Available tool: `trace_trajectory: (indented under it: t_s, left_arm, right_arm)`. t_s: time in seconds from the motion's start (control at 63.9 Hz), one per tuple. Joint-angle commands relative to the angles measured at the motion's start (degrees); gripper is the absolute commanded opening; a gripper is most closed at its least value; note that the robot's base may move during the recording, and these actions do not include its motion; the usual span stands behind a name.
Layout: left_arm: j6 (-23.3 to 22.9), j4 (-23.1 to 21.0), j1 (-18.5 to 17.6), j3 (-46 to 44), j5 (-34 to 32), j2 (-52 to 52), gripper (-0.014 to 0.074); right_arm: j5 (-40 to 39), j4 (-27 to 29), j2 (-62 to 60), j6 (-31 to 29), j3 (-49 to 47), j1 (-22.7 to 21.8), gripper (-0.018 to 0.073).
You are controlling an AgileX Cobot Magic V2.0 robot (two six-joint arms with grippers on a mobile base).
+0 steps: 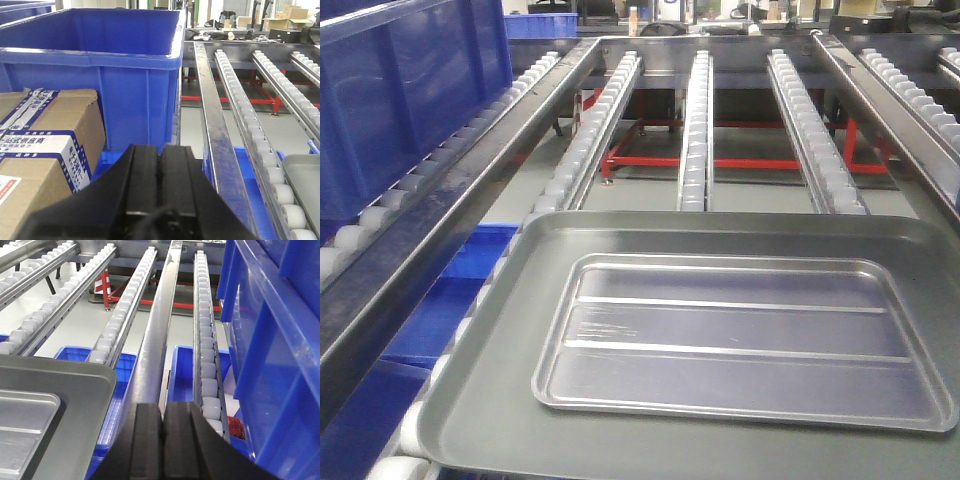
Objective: Grab silver tray and place in blue box
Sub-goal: 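Move both grippers toward the top silver tray on the conveyor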
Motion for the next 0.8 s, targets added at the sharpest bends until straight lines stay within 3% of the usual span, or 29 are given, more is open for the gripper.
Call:
trace_trajectory:
  t_s: [0.0, 0.783]
  left_arm:
    - [0.0, -0.5, 0.1, -0.3, -4.7, -0.9, -0.0094]
    - [0.0, -0.5, 0.1, -0.3, -6.7, -0.9, -0.0094]
  right_arm:
    - [-5.2, 0.0, -1.1, -0.1, 0.1, -0.2, 0.0048]
    - [-8.4, 0.0, -1.1, -0.1, 0.1, -0.2, 0.0048]
